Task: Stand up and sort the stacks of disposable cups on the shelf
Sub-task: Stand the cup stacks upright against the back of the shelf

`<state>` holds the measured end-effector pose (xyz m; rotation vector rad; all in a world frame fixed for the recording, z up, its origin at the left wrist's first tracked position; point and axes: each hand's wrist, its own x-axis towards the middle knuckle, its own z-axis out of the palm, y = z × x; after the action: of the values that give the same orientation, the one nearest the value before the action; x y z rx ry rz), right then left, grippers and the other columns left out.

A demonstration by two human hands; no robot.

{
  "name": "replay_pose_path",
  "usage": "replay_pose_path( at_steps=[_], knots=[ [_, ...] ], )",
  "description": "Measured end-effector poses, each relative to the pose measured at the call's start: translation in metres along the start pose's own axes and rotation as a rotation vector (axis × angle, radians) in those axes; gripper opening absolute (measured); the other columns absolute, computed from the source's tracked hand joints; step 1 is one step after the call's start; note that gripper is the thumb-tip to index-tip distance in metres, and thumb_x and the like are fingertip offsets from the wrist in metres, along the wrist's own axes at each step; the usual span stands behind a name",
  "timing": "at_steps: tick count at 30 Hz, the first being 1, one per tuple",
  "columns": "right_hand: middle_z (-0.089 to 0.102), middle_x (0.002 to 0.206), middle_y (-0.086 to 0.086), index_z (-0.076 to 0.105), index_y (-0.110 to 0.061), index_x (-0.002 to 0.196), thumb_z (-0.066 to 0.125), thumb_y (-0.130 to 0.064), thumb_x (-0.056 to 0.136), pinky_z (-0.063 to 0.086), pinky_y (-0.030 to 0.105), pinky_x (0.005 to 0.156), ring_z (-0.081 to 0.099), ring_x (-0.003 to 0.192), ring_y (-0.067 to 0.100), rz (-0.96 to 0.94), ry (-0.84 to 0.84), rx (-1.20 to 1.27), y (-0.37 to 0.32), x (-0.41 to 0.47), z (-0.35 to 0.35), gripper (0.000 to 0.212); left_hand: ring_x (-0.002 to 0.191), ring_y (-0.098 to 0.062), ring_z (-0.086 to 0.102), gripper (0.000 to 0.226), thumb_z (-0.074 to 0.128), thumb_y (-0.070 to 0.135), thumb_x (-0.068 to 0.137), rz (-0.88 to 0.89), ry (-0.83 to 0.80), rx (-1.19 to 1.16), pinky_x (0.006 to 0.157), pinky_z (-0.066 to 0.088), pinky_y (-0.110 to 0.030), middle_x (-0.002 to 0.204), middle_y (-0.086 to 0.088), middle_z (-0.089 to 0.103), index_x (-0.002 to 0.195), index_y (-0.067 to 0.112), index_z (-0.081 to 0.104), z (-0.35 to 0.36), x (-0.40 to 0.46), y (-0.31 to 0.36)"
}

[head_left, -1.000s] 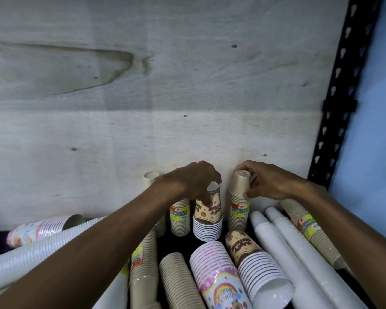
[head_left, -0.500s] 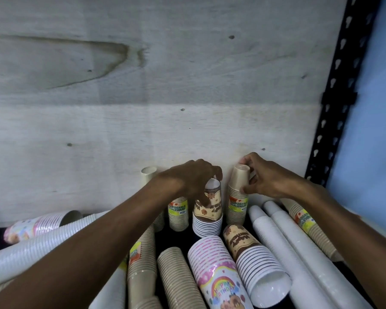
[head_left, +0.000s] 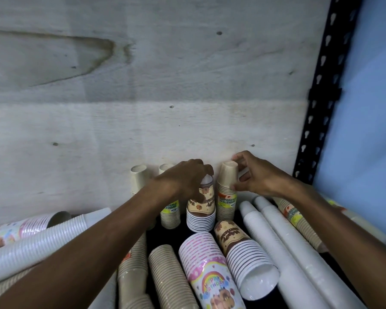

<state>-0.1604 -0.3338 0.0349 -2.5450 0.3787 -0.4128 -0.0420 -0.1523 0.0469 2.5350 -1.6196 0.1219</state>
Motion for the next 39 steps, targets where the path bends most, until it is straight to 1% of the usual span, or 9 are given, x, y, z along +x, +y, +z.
replay_pose_path(
  at_steps=[4,8,13,17,20,25,30,35,39],
  knots=[
    [0.054,0.118,-0.005,0.045,-0.024,0.132,0.081,-0.031,0.079,0.045,0.024,0.078,0.058,0.093,0.009,0.067,0.004,-0.053,0.007,-0.012,-0.011,0.064,0.129,-0.024,0.046,0.079,0.081,0.034,0.075,-0.034,0.065,0.036,0.094,0.044,-0.037,0.143,0.002,0.041,0.143,0.026,0.040,-0.007,-0.013,0.010],
    [0.060,0.106,-0.005,0.051,-0.027,0.115,0.075,-0.043,0.082,0.042,0.026,0.076,0.058,0.088,0.011,0.163,0.012,-0.168,0.017,-0.030,-0.022,0.044,0.114,-0.022,0.053,0.057,0.071,0.045,0.080,-0.013,0.228,0.067,0.084,0.046,-0.035,0.125,0.001,0.052,0.127,0.023,0.050,-0.013,-0.024,0.032],
    [0.074,0.088,0.007,0.064,-0.017,0.099,0.069,-0.039,0.088,0.055,0.028,0.067,0.071,0.077,0.023,0.323,-0.119,-0.184,0.032,-0.058,-0.026,0.025,0.108,-0.019,0.061,0.042,0.066,0.059,0.077,-0.076,0.059,-0.113,0.089,0.050,-0.033,0.112,0.003,0.069,0.107,0.030,0.062,0.010,-0.018,0.075],
    [0.076,0.084,0.018,0.069,-0.008,0.091,0.068,-0.027,0.090,0.063,0.047,0.072,0.076,0.076,0.031,0.425,-0.180,-0.167,0.037,-0.073,-0.024,0.019,0.112,-0.025,0.061,0.049,0.060,0.053,0.087,-0.133,-0.083,-0.216,0.087,0.050,-0.033,0.117,-0.007,0.068,0.111,0.010,0.067,0.032,-0.006,0.102],
    [0.075,0.079,0.015,0.065,-0.006,0.092,0.066,-0.025,0.091,0.063,0.036,0.059,0.075,0.071,0.029,0.504,-0.229,-0.180,0.035,-0.084,-0.021,0.019,0.105,-0.030,0.064,0.044,0.056,0.052,0.088,-0.182,-0.137,-0.251,0.072,0.043,-0.029,0.111,-0.015,0.069,0.087,0.008,0.060,0.051,0.009,0.105],
    [0.064,0.066,-0.001,0.052,-0.018,0.073,0.070,-0.036,0.082,0.061,0.027,0.059,0.065,0.058,0.018,0.453,-0.295,-0.540,0.015,-0.110,-0.020,0.027,0.119,-0.032,0.058,0.057,0.054,0.050,0.090,-0.260,-0.188,-0.243,0.095,0.048,-0.038,0.132,-0.014,0.059,0.124,0.004,0.059,0.063,0.024,0.117],
    [0.045,0.071,-0.007,0.038,-0.023,0.074,0.069,-0.040,0.084,0.029,0.017,0.038,0.037,0.047,0.005,0.405,-0.337,-0.708,-0.001,-0.142,-0.015,0.037,0.120,-0.034,0.056,0.078,0.047,0.060,0.075,-0.329,-0.240,-0.196,0.100,0.047,-0.047,0.134,-0.013,0.055,0.131,0.007,0.054,0.080,0.041,0.121],
    [0.046,0.104,-0.005,0.044,-0.019,0.126,0.067,-0.042,0.086,0.034,0.017,0.045,0.042,0.058,0.005,0.432,-0.407,-0.574,0.006,-0.153,-0.017,0.052,0.125,-0.034,0.051,0.086,0.048,0.058,0.075,-0.368,-0.263,-0.263,0.104,0.043,-0.047,0.143,-0.015,0.042,0.140,0.003,0.041,0.092,0.050,0.125],
    [0.046,0.100,-0.006,0.035,-0.025,0.114,0.073,-0.037,0.079,0.052,0.025,0.053,0.059,0.084,0.017,0.493,-0.319,-0.330,0.015,-0.153,-0.014,0.053,0.131,-0.031,0.046,0.074,0.054,0.049,0.091,-0.359,-0.210,-0.396,0.100,0.041,-0.032,0.149,-0.018,0.034,0.143,-0.002,0.038,0.080,0.041,0.122]
  ],
)
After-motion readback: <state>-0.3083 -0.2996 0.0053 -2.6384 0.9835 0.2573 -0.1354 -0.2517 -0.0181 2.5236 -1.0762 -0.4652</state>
